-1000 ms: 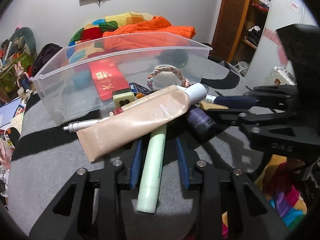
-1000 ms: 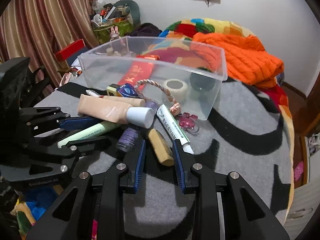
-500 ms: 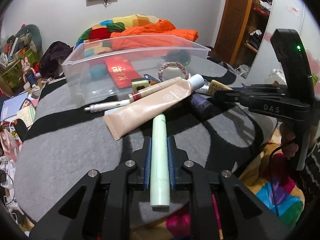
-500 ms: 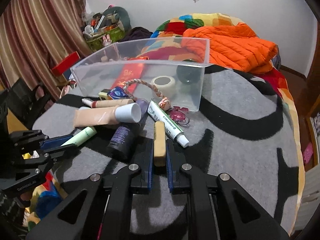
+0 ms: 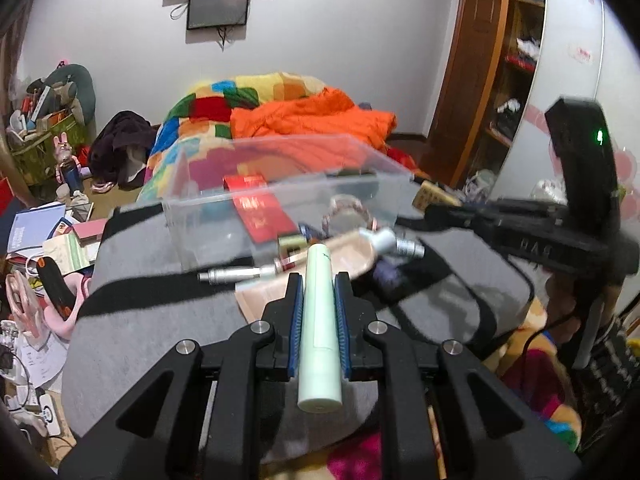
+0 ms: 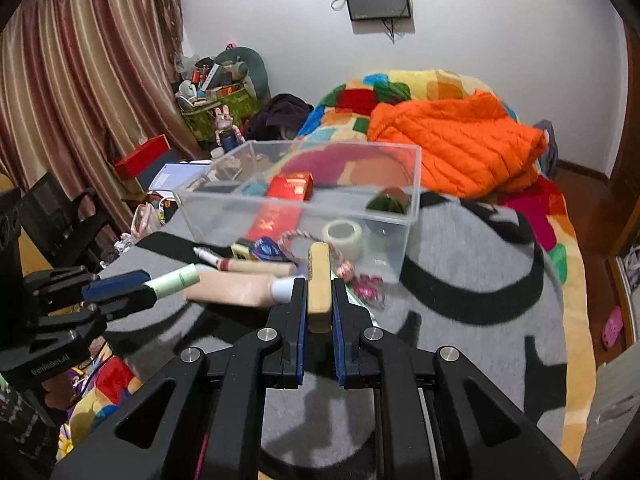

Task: Organize objects
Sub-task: 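Place the mint-green tube in the box with the left gripper while the right places the beige stick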

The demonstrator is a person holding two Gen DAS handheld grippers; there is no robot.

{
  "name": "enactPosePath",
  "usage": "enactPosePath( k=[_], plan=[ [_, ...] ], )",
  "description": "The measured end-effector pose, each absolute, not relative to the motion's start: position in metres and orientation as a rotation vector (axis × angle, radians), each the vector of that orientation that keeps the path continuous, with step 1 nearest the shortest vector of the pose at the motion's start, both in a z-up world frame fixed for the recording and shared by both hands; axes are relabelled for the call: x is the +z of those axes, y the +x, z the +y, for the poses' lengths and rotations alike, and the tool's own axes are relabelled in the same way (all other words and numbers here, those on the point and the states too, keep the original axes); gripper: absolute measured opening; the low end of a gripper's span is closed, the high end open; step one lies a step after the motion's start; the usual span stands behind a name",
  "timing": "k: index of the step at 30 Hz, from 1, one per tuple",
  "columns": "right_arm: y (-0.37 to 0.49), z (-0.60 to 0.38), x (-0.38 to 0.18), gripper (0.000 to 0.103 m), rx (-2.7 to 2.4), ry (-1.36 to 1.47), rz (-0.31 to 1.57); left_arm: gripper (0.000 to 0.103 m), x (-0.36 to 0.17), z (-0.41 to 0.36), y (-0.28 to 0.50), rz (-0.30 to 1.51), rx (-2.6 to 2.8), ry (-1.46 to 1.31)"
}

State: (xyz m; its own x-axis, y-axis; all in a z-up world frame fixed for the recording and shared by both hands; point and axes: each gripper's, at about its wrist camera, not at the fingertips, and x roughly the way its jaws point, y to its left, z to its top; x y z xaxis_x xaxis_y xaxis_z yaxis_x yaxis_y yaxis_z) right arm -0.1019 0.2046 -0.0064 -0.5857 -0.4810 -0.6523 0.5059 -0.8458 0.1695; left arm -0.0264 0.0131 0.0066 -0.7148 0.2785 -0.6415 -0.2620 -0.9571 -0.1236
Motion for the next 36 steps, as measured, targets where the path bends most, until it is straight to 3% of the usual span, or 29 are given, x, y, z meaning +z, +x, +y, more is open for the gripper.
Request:
enactPosePath(
  k=[13,26,36],
  plan=[
    [-0.148,0.177,0.006,0.010,-2.400,0.942,0.027,0.015,0.036,0.004,-0.082,-0.039,2.791,-0.886],
    [-0.204,0.150,-0.005,0.010,-2.358,1.044,-0.005,0.015,0.014,0.000,-0.157,-0.002,2.772,-1.039],
    [-0.218,0.125,-0.027,0.010,-2.332,1.124,0.095,0.015,-0.001,0.002,-0.184,-0.005,2.743,-1.130]
  ],
)
